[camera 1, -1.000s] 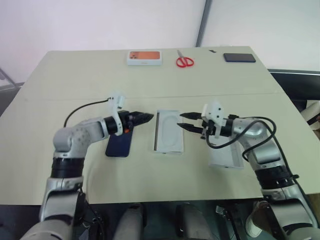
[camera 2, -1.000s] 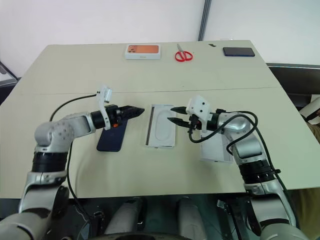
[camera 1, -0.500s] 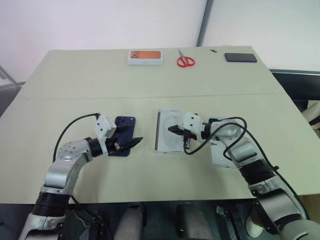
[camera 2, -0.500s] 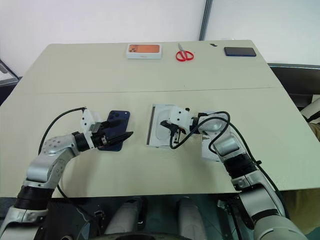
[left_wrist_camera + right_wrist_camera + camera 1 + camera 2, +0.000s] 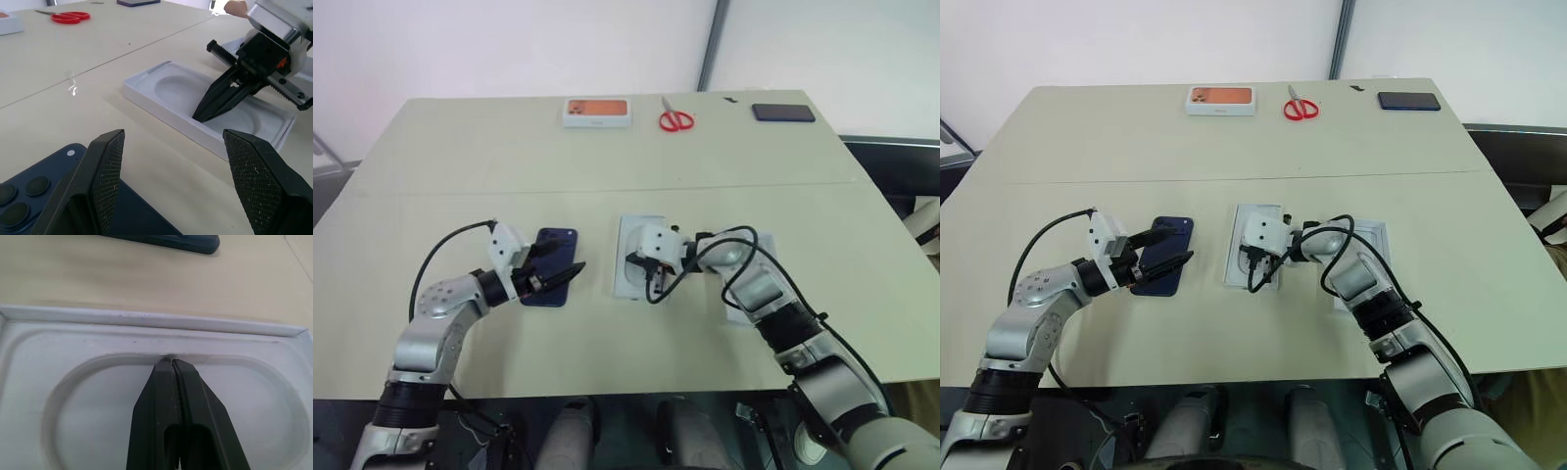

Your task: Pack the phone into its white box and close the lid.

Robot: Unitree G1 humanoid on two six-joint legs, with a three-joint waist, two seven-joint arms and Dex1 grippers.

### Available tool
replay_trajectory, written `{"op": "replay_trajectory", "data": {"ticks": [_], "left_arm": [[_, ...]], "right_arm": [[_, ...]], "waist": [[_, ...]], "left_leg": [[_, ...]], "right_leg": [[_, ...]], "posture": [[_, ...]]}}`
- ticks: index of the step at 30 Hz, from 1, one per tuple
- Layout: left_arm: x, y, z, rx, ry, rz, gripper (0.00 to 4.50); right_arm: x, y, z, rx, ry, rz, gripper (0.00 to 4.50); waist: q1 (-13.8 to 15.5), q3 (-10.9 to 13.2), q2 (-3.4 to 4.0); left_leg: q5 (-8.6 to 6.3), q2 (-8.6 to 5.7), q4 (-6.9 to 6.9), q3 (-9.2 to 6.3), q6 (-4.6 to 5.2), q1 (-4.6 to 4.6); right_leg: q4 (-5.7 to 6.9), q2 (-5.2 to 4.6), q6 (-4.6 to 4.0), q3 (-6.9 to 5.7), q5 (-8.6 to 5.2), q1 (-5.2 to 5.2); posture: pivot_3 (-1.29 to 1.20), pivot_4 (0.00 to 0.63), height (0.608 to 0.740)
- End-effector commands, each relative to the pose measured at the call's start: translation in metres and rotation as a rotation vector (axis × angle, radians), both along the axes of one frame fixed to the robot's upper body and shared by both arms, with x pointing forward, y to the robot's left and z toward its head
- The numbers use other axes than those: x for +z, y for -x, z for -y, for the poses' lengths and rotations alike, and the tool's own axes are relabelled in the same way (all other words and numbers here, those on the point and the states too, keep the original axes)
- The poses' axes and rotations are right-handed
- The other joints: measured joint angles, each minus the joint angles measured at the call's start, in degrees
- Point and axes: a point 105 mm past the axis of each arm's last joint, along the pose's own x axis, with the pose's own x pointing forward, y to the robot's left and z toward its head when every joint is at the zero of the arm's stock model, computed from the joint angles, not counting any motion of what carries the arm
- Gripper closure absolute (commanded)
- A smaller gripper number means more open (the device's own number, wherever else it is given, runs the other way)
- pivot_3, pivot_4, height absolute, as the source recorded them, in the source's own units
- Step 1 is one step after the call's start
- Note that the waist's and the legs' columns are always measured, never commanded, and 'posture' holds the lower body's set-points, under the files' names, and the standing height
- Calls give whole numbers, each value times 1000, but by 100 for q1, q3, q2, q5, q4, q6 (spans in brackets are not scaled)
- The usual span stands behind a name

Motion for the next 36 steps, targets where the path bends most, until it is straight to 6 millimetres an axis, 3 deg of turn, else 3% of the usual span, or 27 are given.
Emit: {"op": "replay_trajectory", "data": {"ticks": [1,3,9,15,21,28,36], "left_arm": [[16,1,2,1,24,50,1100],[16,1,2,5,24,49,1100],[14,1,3,19,23,48,1100],[12,1,1,25,21,42,1100],[16,-5,1,34,22,51,1100],[11,-7,-5,63,9,22,1100],[11,-8,-10,80,16,7,1100]], "right_arm": [[2,2,-13,18,-25,-11,4458],[6,1,-17,14,-55,-20,4458],[2,-7,0,-11,1,23,4458],[29,-10,4,-9,-59,40,4458],[18,-16,11,-24,25,64,4458],[-10,-5,20,56,170,61,4458],[2,-3,33,98,162,79,4458]], "waist": [[-14,0,0],[-24,0,0],[-10,0,0],[5,0,1],[-14,0,1],[-6,0,1],[30,-1,1]], "left_leg": [[0,0,0,1,0,2],[0,3,-1,1,0,3],[0,4,-1,0,0,5],[0,3,0,-1,0,4],[0,4,-2,0,0,4],[0,4,-1,0,0,4],[0,2,2,-2,0,5]], "right_leg": [[0,2,0,1,0,0],[1,9,0,2,0,0],[3,15,-3,2,1,1],[2,13,-3,2,1,3],[2,15,-3,2,1,-1],[2,15,-3,2,1,2],[-1,10,-3,1,1,9]], "posture": [[0,150,740],[0,150,740],[0,150,740],[0,150,740],[0,150,740],[0,150,740],[0,150,740]]}}
